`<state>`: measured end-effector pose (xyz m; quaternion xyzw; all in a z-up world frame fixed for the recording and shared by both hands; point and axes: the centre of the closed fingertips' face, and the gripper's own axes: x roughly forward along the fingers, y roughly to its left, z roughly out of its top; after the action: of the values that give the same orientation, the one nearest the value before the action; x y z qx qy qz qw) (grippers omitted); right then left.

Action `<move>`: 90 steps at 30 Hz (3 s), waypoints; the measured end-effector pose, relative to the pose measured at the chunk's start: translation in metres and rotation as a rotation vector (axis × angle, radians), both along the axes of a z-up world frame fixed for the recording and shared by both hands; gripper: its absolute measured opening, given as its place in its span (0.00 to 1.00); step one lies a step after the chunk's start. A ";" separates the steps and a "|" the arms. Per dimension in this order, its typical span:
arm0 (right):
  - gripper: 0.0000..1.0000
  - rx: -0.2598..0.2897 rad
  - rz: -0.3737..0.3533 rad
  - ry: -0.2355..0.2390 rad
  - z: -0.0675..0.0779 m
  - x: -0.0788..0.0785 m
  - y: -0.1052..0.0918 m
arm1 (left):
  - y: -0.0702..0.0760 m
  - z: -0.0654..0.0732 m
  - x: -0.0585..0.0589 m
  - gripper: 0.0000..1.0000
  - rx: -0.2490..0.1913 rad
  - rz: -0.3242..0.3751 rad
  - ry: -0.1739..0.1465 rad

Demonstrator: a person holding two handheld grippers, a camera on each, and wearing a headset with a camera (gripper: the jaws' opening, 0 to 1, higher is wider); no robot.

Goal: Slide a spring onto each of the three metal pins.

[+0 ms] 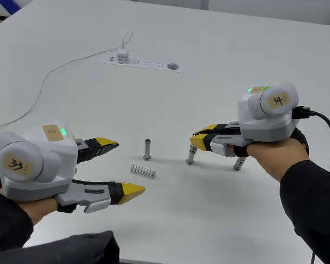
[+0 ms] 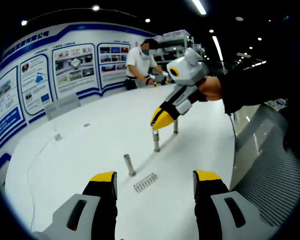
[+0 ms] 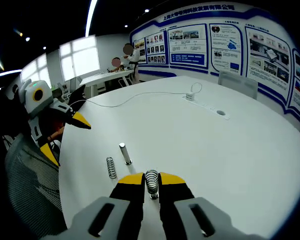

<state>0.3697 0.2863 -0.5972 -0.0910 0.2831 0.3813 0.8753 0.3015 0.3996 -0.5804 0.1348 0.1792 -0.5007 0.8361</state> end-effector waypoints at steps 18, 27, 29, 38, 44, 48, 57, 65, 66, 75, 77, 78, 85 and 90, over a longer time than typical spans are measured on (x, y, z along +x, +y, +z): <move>0.12 -0.074 0.017 0.046 -0.029 -0.001 0.000 | 0.001 -0.003 0.001 0.63 0.008 0.010 0.009; 0.12 -0.099 0.016 0.063 -0.035 -0.001 -0.003 | 0.001 -0.002 0.001 0.63 0.001 0.010 0.010; 0.12 -0.110 0.016 0.072 -0.038 -0.002 -0.004 | 0.001 -0.002 0.000 0.63 0.000 0.008 0.011; 0.12 -0.129 0.014 0.091 -0.043 -0.009 -0.010 | -0.001 -0.002 0.000 0.63 -0.002 0.000 0.009; 0.12 -0.133 0.025 0.118 -0.052 -0.024 -0.007 | -0.001 -0.002 0.000 0.63 -0.003 0.002 0.008; 0.12 -0.133 0.051 0.131 -0.056 -0.035 0.003 | -0.001 -0.003 -0.001 0.63 0.002 -0.002 0.009; 0.12 -0.120 0.130 0.116 -0.047 -0.044 0.035 | -0.001 -0.006 -0.001 0.63 0.014 -0.005 0.014; 0.15 -0.118 0.211 0.110 -0.050 -0.043 0.063 | 0.000 -0.007 -0.001 0.63 0.020 0.000 0.015; 0.15 -0.122 0.219 0.112 -0.051 -0.043 0.066 | 0.000 -0.008 -0.001 0.63 0.021 0.000 0.016; 0.16 -0.150 0.271 0.117 -0.065 -0.038 0.085 | 0.001 -0.009 -0.001 0.62 0.023 0.002 0.021; 0.16 -0.153 0.275 0.123 -0.068 -0.037 0.087 | 0.000 -0.009 -0.001 0.62 0.023 0.001 0.022; 0.16 -0.157 0.278 0.124 -0.070 -0.037 0.087 | 0.000 -0.009 -0.001 0.62 0.023 0.000 0.022; 0.15 -0.172 0.287 0.128 -0.075 -0.036 0.088 | 0.000 -0.009 -0.002 0.62 0.017 -0.001 0.023; 0.12 -0.175 0.288 0.114 -0.075 -0.035 0.088 | -0.001 -0.009 -0.003 0.61 0.014 -0.005 0.024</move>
<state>0.3347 0.3739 -0.6720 -0.1848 0.3486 0.4813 0.7827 0.2988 0.3981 -0.5889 0.1352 0.1926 -0.5032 0.8315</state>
